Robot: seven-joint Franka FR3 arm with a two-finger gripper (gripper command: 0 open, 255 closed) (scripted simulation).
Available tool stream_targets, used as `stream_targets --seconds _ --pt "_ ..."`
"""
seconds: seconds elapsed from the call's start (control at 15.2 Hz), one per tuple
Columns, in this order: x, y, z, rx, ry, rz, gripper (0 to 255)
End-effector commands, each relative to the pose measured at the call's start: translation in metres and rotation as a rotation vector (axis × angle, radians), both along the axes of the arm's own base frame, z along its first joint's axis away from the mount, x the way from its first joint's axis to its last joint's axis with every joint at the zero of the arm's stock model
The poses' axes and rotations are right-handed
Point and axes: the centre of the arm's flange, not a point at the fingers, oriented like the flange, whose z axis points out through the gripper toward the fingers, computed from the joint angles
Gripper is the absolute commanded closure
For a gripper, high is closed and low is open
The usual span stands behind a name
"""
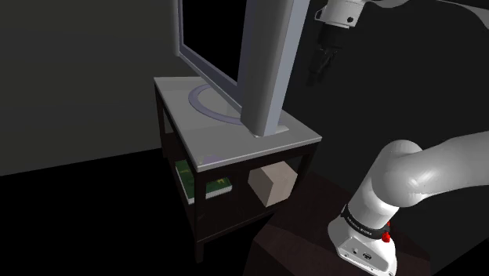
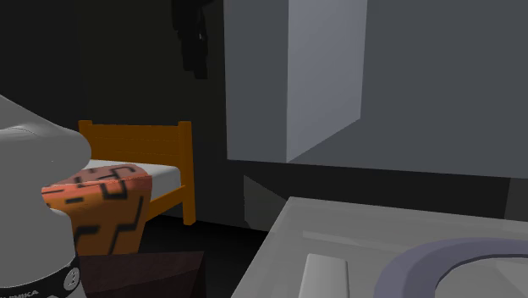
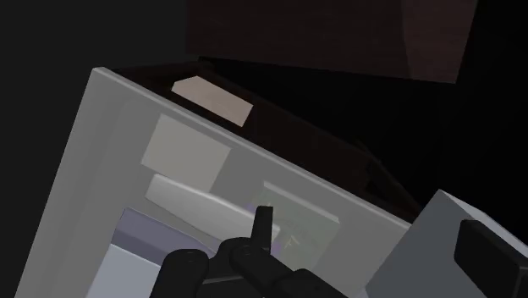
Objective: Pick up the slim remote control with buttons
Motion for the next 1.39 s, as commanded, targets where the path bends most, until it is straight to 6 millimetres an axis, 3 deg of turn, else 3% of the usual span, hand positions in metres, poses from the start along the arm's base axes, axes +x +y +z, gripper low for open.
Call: stream_targets --seconds 0.0,0.73,1.32 --pt "0.0 0.0 0.0 0.0 0.0 0.0 0" --pt "0.057 -0.077 -0.111 -0.013 0.011 0.47 0" --pt "0.125 -0.116 -0.201 -0.024 0.02 0.855 0"
